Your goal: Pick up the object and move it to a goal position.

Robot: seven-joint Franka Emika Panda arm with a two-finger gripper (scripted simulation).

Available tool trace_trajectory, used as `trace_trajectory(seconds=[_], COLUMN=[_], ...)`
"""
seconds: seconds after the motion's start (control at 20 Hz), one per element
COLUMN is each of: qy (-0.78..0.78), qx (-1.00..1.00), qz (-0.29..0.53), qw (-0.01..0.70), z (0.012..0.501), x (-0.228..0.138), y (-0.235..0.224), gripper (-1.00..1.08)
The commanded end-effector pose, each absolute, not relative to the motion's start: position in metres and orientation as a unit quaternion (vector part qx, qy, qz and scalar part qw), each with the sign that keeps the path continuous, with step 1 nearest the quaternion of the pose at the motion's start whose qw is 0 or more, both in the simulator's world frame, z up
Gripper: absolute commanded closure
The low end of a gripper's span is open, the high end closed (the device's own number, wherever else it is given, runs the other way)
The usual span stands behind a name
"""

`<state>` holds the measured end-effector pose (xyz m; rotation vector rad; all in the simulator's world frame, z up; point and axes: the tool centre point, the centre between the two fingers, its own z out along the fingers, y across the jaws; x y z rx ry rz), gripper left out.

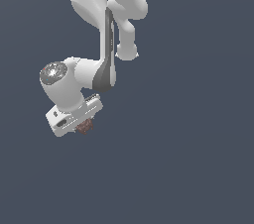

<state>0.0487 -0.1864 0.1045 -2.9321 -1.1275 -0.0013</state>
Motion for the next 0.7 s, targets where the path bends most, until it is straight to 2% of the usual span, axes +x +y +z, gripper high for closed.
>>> trace_trajectory(seconds=[0.0,0.65], qy=[-0.359,-0.359], qx=[-0.933,-0.933], qz=[0.000,0.000], qw=[0.000,0.000], z=[0.109,0.126], x=[0.059,0.099], y=[-0.195,-0.228], gripper=[1.08,1.08])
